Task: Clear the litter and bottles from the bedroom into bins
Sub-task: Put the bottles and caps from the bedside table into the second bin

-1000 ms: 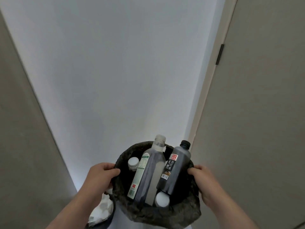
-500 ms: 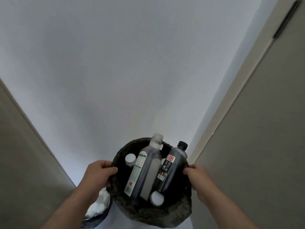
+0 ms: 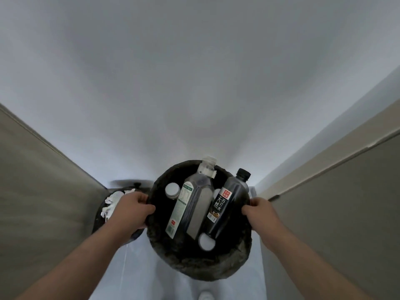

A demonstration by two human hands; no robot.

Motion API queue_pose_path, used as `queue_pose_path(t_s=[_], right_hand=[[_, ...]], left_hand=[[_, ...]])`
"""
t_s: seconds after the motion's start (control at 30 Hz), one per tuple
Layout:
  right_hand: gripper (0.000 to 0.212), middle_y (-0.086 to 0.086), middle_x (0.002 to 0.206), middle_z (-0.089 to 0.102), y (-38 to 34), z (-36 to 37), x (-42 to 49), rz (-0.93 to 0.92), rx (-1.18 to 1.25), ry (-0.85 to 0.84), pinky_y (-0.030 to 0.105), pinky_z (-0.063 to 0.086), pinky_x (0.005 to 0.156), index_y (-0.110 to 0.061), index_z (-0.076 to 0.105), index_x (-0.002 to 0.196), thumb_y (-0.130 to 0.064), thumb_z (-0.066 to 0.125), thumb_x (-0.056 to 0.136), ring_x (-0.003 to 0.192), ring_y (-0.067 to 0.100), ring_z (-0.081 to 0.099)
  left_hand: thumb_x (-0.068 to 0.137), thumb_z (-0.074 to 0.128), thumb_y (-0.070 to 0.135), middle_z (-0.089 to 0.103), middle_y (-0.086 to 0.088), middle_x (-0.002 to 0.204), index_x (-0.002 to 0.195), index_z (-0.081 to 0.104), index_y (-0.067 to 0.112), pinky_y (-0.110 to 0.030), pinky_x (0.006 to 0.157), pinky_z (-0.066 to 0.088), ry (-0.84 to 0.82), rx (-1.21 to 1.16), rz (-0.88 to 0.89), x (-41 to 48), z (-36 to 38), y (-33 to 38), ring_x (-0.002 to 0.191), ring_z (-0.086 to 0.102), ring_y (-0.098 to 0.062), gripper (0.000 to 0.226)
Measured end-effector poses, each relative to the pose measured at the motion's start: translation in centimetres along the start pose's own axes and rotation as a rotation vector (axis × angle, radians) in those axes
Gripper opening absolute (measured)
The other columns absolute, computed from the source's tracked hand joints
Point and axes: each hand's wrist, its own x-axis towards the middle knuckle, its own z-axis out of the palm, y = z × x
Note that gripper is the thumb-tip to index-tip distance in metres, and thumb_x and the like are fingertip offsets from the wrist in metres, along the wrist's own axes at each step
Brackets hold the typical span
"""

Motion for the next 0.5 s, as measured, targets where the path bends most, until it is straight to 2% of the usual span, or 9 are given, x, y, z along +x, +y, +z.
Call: queue_pose_path(t_s=[0.07, 0.17, 0.23, 0.4, 0.5], right_hand=[[0.010, 0.013, 0.085, 0.064, 1.9, 1.5, 3.3, 0.003, -0.057, -0.030, 0.034, 0.052, 0.068, -0.006, 0.060, 0.089, -0.004, 0.052, 0.082, 0.080, 0.024, 0.063], [0.010, 0.011, 0.077, 0.062, 5.2, 4.0, 7.9, -0.007, -0.142, -0.071, 0.028, 0.045, 0.060, -0.003, 0.061, 0.085, -0.003, 0.053, 0.079, 0.072, 0.023, 0.061], [0.009, 0.014, 0.075, 0.061, 7.4, 6.0, 10.7, -0.001, -0.186, -0.084, 0.029, 0.046, 0.060, -0.002, 0.060, 0.082, -0.002, 0.053, 0.078, 0.070, 0.024, 0.060], [0.012, 0.023, 0.077, 0.062, 12.6, 10.9, 17.4, 0.028, -0.228, -0.099, 0.041, 0.053, 0.065, 0.005, 0.059, 0.078, -0.001, 0.050, 0.073, 0.072, 0.032, 0.063], [0.014, 0.017, 0.076, 0.062, 15.2, 13.5, 20.8, 0.044, -0.231, -0.105, 0.037, 0.052, 0.063, 0.004, 0.062, 0.082, 0.000, 0.050, 0.076, 0.070, 0.027, 0.061]], left_hand=[[0.082, 0.055, -0.011, 0.063, -0.020, 0.070, 0.077, 0.063, 0.000, -0.040, 0.061, 0.058, 0.009, 0.020, -0.026, 3.1, 1.2, -2.5, 0.062, 0.060, -0.026, 0.014], [0.083, 0.056, -0.010, 0.065, -0.016, 0.070, 0.079, 0.063, 0.002, -0.029, 0.049, 0.053, 0.010, 0.044, -0.058, 7.6, 3.0, -6.7, 0.059, 0.061, -0.024, 0.014], [0.083, 0.056, -0.010, 0.064, -0.017, 0.071, 0.079, 0.062, 0.001, -0.029, 0.049, 0.053, 0.006, 0.078, -0.084, 10.4, 4.0, -9.5, 0.059, 0.061, -0.025, 0.014], [0.082, 0.058, -0.008, 0.063, -0.021, 0.076, 0.082, 0.063, 0.000, -0.032, 0.054, 0.055, 0.014, 0.150, -0.109, 17.2, 5.9, -15.7, 0.061, 0.061, -0.028, 0.010], [0.083, 0.058, -0.008, 0.063, -0.020, 0.076, 0.082, 0.064, -0.001, -0.033, 0.055, 0.057, 0.029, 0.180, -0.110, 20.7, 6.8, -18.7, 0.062, 0.062, -0.028, 0.009]])
